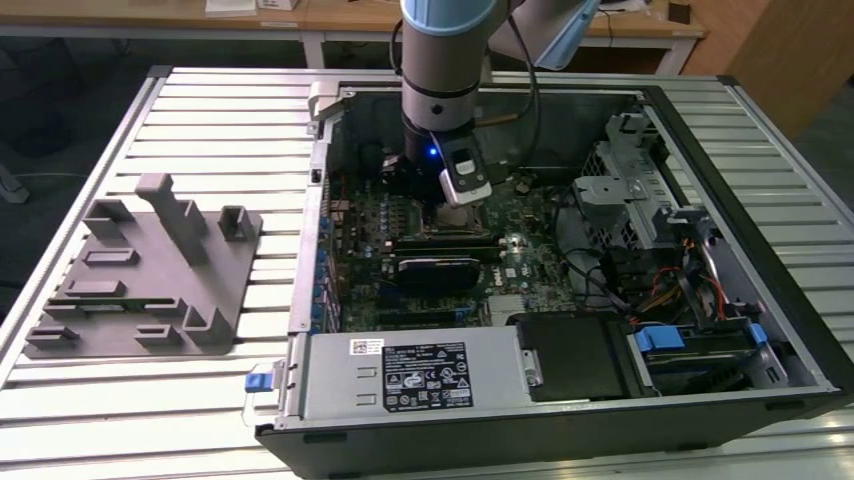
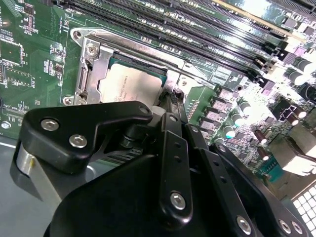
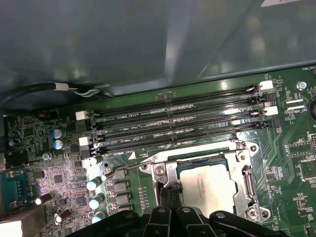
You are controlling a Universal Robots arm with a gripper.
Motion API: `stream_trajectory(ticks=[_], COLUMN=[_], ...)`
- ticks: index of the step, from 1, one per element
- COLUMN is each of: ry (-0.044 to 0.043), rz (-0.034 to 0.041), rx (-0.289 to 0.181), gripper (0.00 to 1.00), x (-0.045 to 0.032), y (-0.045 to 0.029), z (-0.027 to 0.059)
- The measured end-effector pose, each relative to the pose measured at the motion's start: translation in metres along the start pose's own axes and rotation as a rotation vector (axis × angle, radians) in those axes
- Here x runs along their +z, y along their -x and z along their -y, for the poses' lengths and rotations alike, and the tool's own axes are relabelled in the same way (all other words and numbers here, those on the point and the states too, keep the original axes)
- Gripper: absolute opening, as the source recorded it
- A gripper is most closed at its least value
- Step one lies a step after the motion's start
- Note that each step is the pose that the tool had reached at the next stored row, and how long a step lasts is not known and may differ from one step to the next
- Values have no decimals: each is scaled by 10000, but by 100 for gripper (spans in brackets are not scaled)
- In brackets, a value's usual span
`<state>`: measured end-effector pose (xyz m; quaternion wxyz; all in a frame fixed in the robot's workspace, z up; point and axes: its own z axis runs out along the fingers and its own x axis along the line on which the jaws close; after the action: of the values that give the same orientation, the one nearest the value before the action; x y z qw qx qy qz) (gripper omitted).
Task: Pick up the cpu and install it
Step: 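Close the cpu cover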
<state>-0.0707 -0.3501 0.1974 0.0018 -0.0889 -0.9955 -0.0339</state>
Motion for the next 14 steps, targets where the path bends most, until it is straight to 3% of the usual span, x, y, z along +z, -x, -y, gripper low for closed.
stream_trajectory(ticks=[14], ry=[4], rz=[2], rx=[0], gripper=[11], x=[1], y=[0], z=[1])
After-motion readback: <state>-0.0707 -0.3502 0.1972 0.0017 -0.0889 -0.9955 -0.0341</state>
